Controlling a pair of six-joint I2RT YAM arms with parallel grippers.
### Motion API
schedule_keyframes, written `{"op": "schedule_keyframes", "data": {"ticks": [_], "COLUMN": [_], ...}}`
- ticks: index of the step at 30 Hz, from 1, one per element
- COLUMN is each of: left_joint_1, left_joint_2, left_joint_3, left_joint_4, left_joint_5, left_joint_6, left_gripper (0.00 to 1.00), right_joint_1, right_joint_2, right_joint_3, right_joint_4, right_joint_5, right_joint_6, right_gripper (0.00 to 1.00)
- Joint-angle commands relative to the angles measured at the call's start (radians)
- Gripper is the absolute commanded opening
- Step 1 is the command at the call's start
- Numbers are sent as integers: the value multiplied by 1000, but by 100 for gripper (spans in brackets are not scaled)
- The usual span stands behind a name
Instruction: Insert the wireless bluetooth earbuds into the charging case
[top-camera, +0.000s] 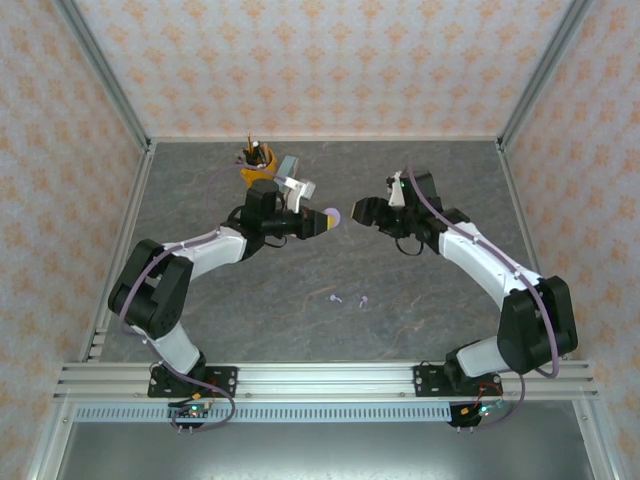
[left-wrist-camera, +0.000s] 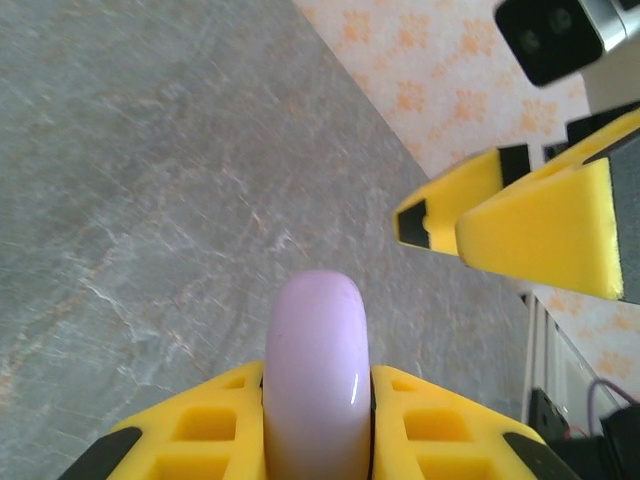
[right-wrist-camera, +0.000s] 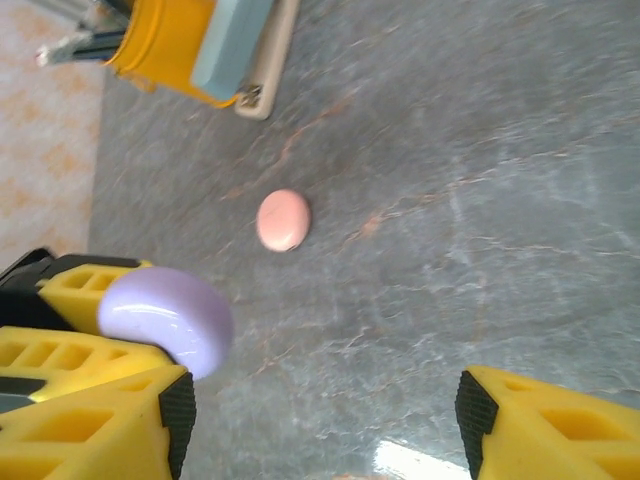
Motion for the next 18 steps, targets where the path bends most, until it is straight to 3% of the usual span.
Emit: {"op": "schedule_keyframes", "data": {"ticks": [1, 18], "left_joint_1": [-3, -3], "left_joint_2": [-31, -53], "left_joint_3": [45, 80], "left_joint_4": [-103, -128], "left_joint_5": [93, 117], "left_joint_6": [72, 77], "left_gripper": [0, 0], "right_joint_1": [1, 55], "right_joint_2": [-11, 133], "right_joint_3": [-15, 5], "right_joint_4": [126, 178], "right_joint_5": [-136, -179], "right_joint_6": [-54, -27], "right_gripper": [70, 65]}}
